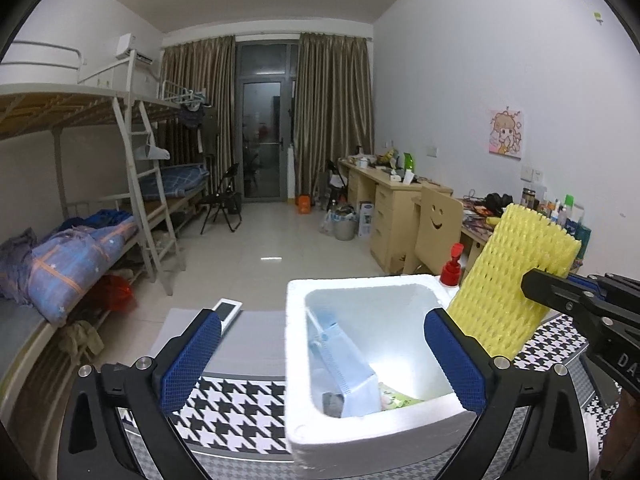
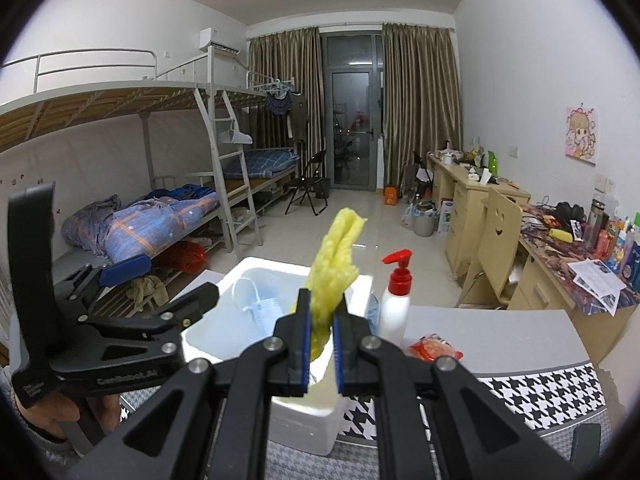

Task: Organize soft objects
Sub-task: 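Lower the sponge into the foam box and open the right gripper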

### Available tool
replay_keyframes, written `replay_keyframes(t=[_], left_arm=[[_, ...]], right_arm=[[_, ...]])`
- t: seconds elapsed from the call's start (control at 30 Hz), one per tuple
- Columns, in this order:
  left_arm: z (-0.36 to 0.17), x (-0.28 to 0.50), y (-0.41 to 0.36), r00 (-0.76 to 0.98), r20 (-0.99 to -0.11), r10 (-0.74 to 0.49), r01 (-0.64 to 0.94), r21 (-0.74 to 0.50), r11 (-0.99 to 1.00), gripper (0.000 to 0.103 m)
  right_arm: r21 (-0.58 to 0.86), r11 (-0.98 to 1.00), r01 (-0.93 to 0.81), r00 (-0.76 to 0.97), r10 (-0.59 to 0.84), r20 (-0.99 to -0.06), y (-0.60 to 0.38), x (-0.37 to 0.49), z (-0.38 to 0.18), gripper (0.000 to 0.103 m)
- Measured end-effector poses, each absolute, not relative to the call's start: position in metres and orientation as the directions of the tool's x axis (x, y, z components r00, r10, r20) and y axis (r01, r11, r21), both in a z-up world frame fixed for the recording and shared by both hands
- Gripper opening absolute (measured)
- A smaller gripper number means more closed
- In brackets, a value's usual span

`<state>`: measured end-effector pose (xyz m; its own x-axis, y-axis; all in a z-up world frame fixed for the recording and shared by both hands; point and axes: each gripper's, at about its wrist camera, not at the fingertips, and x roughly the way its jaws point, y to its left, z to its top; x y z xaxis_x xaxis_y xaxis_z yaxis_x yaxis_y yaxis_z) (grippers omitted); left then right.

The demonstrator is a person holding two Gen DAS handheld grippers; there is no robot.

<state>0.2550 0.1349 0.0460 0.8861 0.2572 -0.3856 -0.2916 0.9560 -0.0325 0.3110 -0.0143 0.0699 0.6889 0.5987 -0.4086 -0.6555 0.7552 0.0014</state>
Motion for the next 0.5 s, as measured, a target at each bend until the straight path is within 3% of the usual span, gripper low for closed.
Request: replay_keyframes(t=[0.5], left_arm=[[0.043,0.231,0.158,0.872,-0.371,0.319,-0.355,-0.031,0.934,0.102]], right_arm=[[0.008,0.758,-0.652,0.67,0.581,-0.462,0.016,0.331,0.058,0.012]])
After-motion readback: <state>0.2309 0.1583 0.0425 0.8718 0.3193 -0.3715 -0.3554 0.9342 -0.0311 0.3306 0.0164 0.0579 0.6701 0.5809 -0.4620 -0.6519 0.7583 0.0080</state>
